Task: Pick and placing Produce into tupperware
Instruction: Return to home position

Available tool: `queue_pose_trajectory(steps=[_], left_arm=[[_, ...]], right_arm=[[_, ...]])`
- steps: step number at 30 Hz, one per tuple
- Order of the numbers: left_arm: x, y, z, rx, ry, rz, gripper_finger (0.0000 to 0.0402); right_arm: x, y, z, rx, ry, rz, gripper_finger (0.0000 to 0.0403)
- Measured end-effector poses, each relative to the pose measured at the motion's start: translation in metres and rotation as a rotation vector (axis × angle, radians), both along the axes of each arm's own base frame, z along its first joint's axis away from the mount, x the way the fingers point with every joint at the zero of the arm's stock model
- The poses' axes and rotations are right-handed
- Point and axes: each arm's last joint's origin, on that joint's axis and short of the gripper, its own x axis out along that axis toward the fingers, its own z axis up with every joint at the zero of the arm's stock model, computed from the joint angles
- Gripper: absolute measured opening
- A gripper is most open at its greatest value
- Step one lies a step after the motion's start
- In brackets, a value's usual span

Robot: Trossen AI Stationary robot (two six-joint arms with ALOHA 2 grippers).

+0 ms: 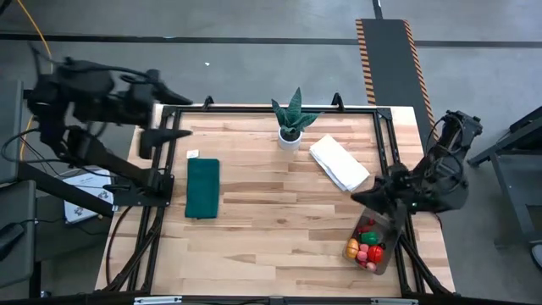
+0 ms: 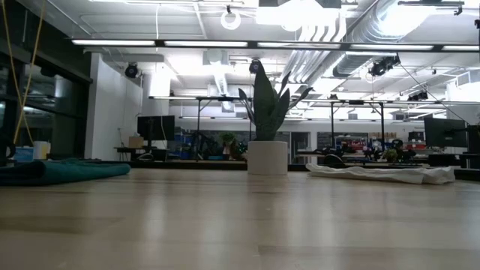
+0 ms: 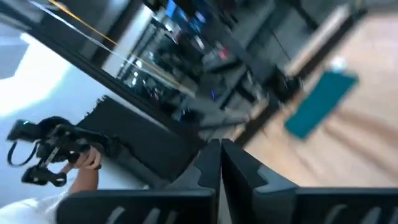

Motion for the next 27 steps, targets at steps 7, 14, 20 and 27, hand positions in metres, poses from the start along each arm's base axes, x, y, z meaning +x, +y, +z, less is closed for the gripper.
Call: queue_pose_trajectory(steps=[7, 14, 20, 27], left_arm=[[-0.053, -0.005, 0.007, -0.033, -0.097, 0.016, 0.0337], [-0.092, -0.008, 0.003, -0.032, -0.099, 0.018, 0.0215], [-0.105, -0.012, -0.011, -0.06, -0.073, -0.067, 0.0061], [-0.138, -0.016, -0.036, -0.063, -0.229, -0.106, 0.0025]], right_arm=[[0.001, -0.008, 0.025, -0.152, -0.149, -0.093, 0.0001], [-0.001, -0.023, 0.04, -0.256, -0.235, -0.146, 0.0], [-0.002, -0.033, 0.05, -0.332, -0.3, -0.19, 0.0], [-0.001, -0.037, 0.053, -0.366, -0.325, -0.208, 0.0]])
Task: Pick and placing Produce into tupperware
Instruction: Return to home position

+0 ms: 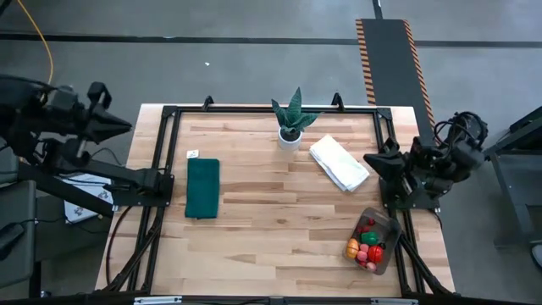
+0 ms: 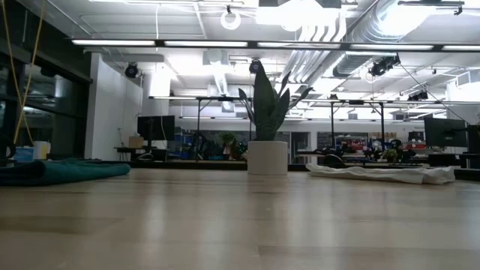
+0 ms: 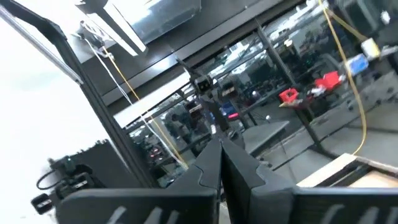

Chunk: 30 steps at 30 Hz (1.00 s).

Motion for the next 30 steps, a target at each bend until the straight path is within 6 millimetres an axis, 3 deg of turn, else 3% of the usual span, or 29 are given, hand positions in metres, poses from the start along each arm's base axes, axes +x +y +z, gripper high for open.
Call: queue_pose_trajectory(steps=[2, 5, 12, 21, 30], left_arm=[[-0.011, -0.001, -0.013, -0.014, -0.067, 0.003, 0.0022], [-0.012, -0.001, -0.041, -0.048, -0.119, 0.004, 0.0005], [0.008, -0.001, -0.105, -0.097, -0.188, -0.039, 0.0002], [0.04, 0.001, -0.15, -0.136, -0.226, -0.089, 0.0001], [0.063, 0.004, -0.195, -0.205, -0.302, -0.044, 0.0]], right_arm=[[0.0, -0.002, 0.001, -0.039, -0.003, -0.028, 0.0], [0.001, -0.006, 0.006, -0.137, -0.03, -0.077, 0.0], [0.013, -0.019, 0.01, -0.38, -0.119, -0.094, 0.0], [0.04, -0.046, -0.017, -0.256, 0.076, 0.06, 0.0], [0.039, -0.052, -0.031, -0.245, 0.212, 0.179, 0.0]])
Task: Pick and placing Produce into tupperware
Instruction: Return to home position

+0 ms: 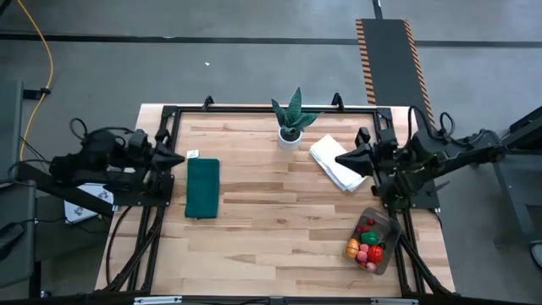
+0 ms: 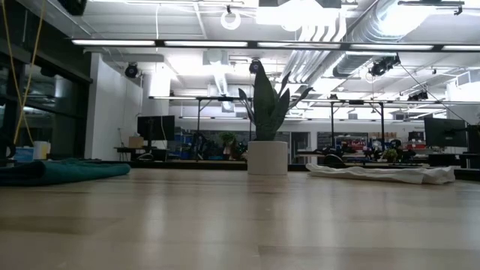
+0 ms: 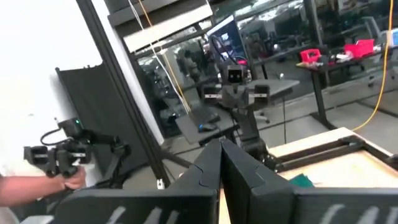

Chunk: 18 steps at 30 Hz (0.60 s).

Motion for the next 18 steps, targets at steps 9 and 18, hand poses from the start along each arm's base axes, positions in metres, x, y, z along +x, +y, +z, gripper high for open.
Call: queue_pose_trajectory(steps=[9, 18], left_arm=[[0.014, 0.003, -0.034, -0.059, -0.008, 0.046, 0.0], [0.017, 0.005, -0.043, -0.038, 0.022, 0.103, 0.0]], right_arm=[[-0.013, -0.004, 0.001, -0.055, 0.011, 0.024, 0.0], [-0.01, -0.018, 0.001, -0.11, -0.002, 0.125, 0.0]])
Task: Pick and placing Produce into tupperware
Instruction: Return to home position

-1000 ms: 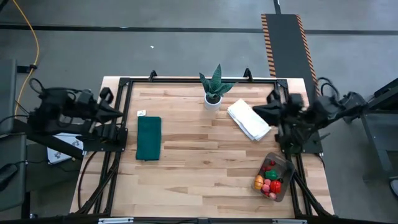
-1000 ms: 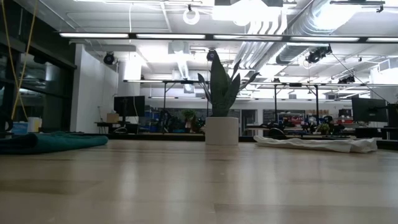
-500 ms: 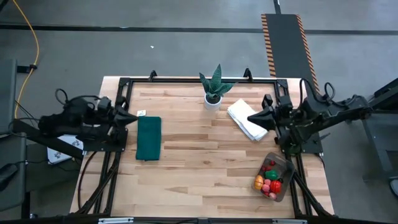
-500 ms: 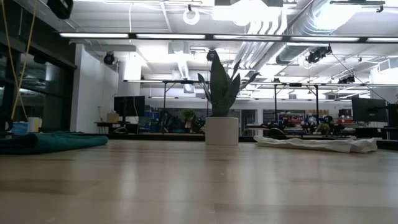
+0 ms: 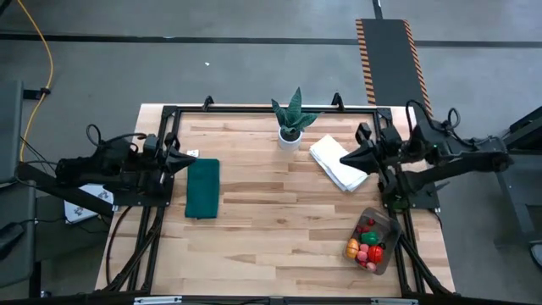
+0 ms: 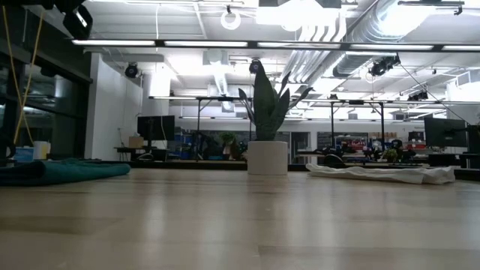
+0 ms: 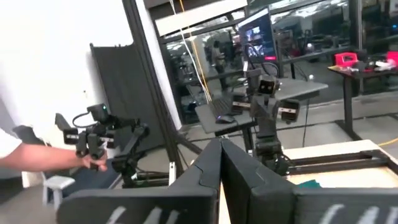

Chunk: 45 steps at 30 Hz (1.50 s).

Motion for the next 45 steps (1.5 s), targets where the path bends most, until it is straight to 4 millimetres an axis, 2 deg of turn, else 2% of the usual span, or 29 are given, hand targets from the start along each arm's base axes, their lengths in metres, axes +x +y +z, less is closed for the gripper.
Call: queue_pose_trajectory(steps=[4, 8, 11, 15, 20, 23, 26, 33, 40, 45], left_arm=[[0.0, 0.0, 0.0, 0.008, 0.001, 0.001, 0.0], [0.0, 0.0, 0.0, 0.009, 0.002, 0.003, 0.0], [0.0, 0.0, 0.0, 0.008, 0.003, 0.008, 0.0], [0.002, 0.001, -0.003, 0.024, 0.032, 0.017, 0.0], [0.012, 0.001, -0.021, 0.017, 0.086, 0.011, 0.0], [0.017, 0.002, -0.033, 0.027, 0.098, 0.011, 0.0], [0.02, 0.002, -0.037, 0.064, 0.068, 0.012, 0.0], [0.024, 0.002, -0.05, 0.104, 0.082, 0.012, 0.0], [0.03, 0.002, -0.067, 0.102, 0.078, -0.005, 0.0], [0.032, 0.003, -0.08, 0.094, 0.121, -0.01, 0.0]], right_arm=[[0.005, -0.011, -0.008, -0.024, -0.026, 0.02, 0.0], [0.013, -0.026, -0.047, 0.071, -0.063, 0.059, 0.0], [0.012, -0.033, -0.079, 0.175, -0.106, 0.073, 0.0], [0.002, -0.033, -0.104, 0.186, -0.2, 0.074, 0.0], [-0.003, -0.033, -0.134, 0.2, -0.138, 0.062, 0.0], [-0.005, -0.034, -0.151, 0.206, -0.138, 0.024, 0.0], [-0.009, -0.034, -0.168, 0.212, -0.174, -0.001, 0.0], [-0.02, -0.033, -0.198, 0.257, -0.203, -0.004, 0.0], [-0.021, -0.032, -0.206, 0.187, -0.2, -0.017, 0.0], [-0.018, -0.032, -0.217, 0.099, -0.093, -0.015, 0.0]])
